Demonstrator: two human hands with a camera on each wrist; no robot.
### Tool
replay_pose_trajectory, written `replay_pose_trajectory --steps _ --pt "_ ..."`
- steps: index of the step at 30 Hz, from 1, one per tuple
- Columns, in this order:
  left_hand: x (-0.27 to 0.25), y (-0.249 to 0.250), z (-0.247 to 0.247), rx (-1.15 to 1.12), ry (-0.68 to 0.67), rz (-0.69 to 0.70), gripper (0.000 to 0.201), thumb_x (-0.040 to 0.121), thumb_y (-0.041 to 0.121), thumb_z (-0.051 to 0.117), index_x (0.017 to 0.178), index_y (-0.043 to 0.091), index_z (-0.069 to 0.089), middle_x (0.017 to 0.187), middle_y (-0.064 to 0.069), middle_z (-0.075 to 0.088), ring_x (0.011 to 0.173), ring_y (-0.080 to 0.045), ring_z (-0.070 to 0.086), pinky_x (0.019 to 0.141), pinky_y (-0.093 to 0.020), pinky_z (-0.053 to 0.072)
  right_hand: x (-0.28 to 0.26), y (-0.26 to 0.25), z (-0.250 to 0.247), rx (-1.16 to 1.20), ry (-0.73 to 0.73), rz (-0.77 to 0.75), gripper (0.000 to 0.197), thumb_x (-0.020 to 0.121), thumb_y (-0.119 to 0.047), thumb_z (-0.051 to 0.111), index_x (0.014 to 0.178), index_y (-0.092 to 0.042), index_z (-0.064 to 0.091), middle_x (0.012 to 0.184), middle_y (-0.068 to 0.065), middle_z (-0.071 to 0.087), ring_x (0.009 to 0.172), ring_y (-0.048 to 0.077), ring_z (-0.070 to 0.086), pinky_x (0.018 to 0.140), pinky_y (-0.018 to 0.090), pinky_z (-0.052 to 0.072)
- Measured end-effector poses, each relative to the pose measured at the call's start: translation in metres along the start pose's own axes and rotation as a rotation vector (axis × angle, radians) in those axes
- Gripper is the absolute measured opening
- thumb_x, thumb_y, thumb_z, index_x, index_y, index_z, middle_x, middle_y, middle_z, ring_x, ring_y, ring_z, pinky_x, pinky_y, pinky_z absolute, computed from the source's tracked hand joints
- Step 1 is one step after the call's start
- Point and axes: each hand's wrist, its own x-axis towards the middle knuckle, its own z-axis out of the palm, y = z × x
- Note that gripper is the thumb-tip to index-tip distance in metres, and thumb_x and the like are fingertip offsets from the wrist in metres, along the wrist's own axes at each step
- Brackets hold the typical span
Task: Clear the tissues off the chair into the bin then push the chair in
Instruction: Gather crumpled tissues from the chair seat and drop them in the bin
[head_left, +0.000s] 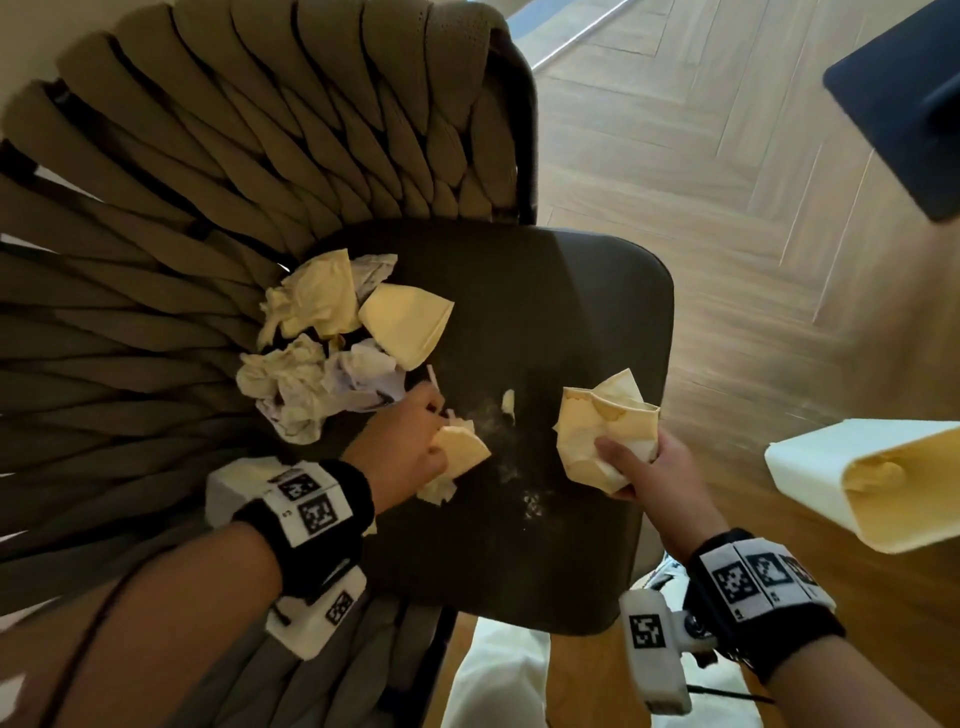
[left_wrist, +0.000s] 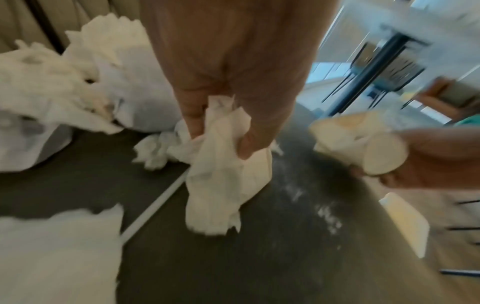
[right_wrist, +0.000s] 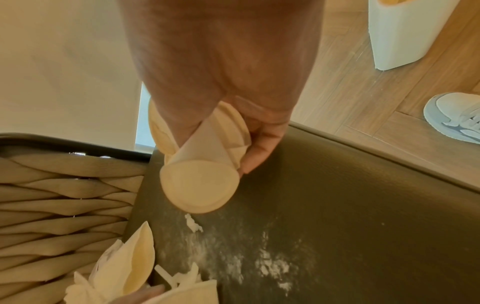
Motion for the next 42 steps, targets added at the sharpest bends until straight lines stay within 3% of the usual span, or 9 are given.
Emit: replay_pose_trajectory --steps 4,11,16,21,25,29,34,38,42 --pt "0.010 -0.016 0.034 0.157 0.003 -0.076 0.036 0.088 0.019 0.055 0.122 0.008 0.061 0.139 -0.013 0.044 0.130 -0.027 0.040 0.110 -0.037 0.032 -0.002 0.005 0.000 -0.042 -0.023 -0.023 0.046 0.084 -0.027 0.066 0.126 -0.017 0.051 0.112 0.002 0.063 0.098 0.018 0.063 0.071 0.031 0.056" --pt "0.006 -0.009 0.027 -0.178 -0.022 -0.243 0.021 0.080 0.016 0.058 0.097 0.005 0.063 0.100 -0.011 0.060 0.094 -0.029 0.061 0.077 -0.036 0.049 -0.002 0.003 0.005 -0.054 -0.063 -0.055 0.034 0.084 -0.028 0.066 0.115 -0.022 0.053 0.108 -0.002 0.062 0.095 0.015 0.062 0.066 0.027 0.054" --pt "-0.013 0.033 0.009 -0.374 0.007 -0.215 0.029 0.081 0.017 0.063 0.110 0.009 0.062 0.101 -0.007 0.064 0.096 -0.023 0.062 0.079 -0.034 0.052 -0.003 0.008 -0.017 0.052 -0.035 -0.053 0.045 0.084 -0.025 0.067 0.126 -0.016 0.053 0.113 0.003 0.064 0.101 0.021 0.064 0.072 0.033 0.057" --pt "-0.023 0.117 -0.011 -0.583 -0.059 -0.103 0.037 0.084 0.020 0.065 0.118 0.027 0.052 0.104 0.004 0.059 0.095 -0.009 0.058 0.071 -0.022 0.050 -0.012 0.024 -0.068 0.191 0.052 -0.048 0.036 0.085 -0.022 0.067 0.118 -0.015 0.057 0.109 0.007 0.068 0.096 0.023 0.067 0.074 0.037 0.058" --pt "-0.012 0.208 -0.012 -0.647 -0.072 0.127 0.016 0.082 0.018 0.067 0.098 0.019 0.065 0.084 -0.003 0.066 0.075 -0.015 0.066 0.063 -0.026 0.057 -0.019 0.045 -0.131 0.309 0.182 -0.023 0.020 0.084 -0.019 0.069 0.102 -0.018 0.061 0.100 0.010 0.070 0.087 0.026 0.069 0.075 0.043 0.059" --pt "0.026 0.318 0.016 -0.685 -0.195 0.279 0.006 0.083 0.016 0.066 0.081 0.010 0.068 0.069 -0.006 0.067 0.061 -0.017 0.064 0.062 -0.030 0.055 -0.015 0.071 -0.215 0.416 0.388 0.011 0.015 0.087 -0.004 0.062 0.095 -0.017 0.060 0.084 0.000 0.067 0.074 0.018 0.067 0.057 0.028 0.058" --pt "0.093 0.444 0.095 -0.813 -0.356 0.237 0.007 0.081 0.006 0.069 0.081 0.013 0.068 0.081 -0.011 0.070 0.069 -0.021 0.065 0.069 -0.033 0.055 0.019 0.122 -0.324 0.501 0.574 0.058 0.025 0.092 0.005 0.046 0.109 -0.010 0.055 0.097 0.019 0.062 0.069 0.023 0.058 0.055 0.028 0.053" --pt "0.155 0.507 0.176 -0.758 -0.417 0.135 0.006 0.079 0.009 0.070 0.082 0.014 0.069 0.087 -0.010 0.071 0.077 -0.022 0.067 0.082 -0.038 0.055 0.068 0.169 -0.394 0.556 0.604 0.218 0.030 0.091 0.002 0.044 0.119 0.005 0.054 0.086 0.018 0.062 0.061 0.026 0.056 0.038 0.024 0.047" --pt "0.214 0.535 0.248 -0.615 -0.404 0.020 0.014 0.077 0.015 0.072 0.090 0.011 0.067 0.092 -0.014 0.069 0.082 -0.028 0.067 0.085 -0.045 0.057 0.115 0.204 -0.429 0.576 0.470 0.335 0.044 0.092 -0.007 0.049 0.135 -0.003 0.043 0.128 0.020 0.055 0.100 0.029 0.057 0.066 0.035 0.055"
